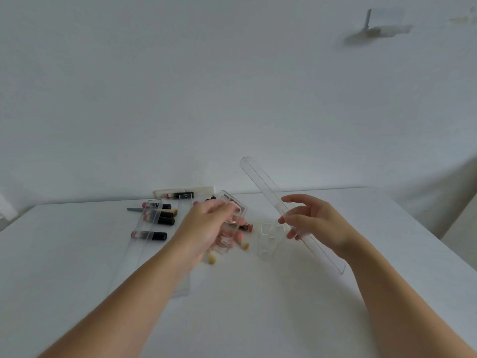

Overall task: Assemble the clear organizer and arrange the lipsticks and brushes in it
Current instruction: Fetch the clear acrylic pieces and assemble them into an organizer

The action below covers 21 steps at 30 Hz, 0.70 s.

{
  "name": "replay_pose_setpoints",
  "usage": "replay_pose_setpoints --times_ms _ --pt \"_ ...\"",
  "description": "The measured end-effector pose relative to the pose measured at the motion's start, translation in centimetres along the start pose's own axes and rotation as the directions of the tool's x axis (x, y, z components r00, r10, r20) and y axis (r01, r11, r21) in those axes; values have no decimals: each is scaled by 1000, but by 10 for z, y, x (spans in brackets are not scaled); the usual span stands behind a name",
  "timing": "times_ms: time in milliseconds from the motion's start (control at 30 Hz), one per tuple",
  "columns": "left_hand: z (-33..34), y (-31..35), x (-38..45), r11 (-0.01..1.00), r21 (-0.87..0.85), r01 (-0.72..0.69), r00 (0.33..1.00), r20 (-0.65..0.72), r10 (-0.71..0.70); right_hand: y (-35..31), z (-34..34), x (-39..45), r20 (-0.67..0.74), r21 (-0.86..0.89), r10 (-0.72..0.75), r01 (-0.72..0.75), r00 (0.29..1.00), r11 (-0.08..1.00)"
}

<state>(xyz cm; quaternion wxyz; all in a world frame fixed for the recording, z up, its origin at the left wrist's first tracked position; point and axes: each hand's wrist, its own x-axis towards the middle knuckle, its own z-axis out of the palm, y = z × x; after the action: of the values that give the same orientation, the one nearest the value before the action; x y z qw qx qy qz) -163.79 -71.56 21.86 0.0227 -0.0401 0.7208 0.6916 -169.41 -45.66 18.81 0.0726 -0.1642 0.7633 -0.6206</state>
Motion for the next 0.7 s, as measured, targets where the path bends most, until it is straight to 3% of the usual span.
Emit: replay_pose_setpoints --times_ms 133,333,500,700 --pt "-44 -2 0 999 44 -18 1000 -25 19 -4 9 -3 21 -197 -129 131 991 972" --pt "-69 0 -3 999 4 34 999 35 -34 -6 34 -1 101 -421 -344 354 933 835" --pt "-73 -6 2 991 -126 43 999 -1 -43 1 39 0 110 -482 -355 362 929 798" --pt "-74 -12 3 996 -89 -3 998 -55 -2 2 42 -1 125 -521 -335 349 934 779"
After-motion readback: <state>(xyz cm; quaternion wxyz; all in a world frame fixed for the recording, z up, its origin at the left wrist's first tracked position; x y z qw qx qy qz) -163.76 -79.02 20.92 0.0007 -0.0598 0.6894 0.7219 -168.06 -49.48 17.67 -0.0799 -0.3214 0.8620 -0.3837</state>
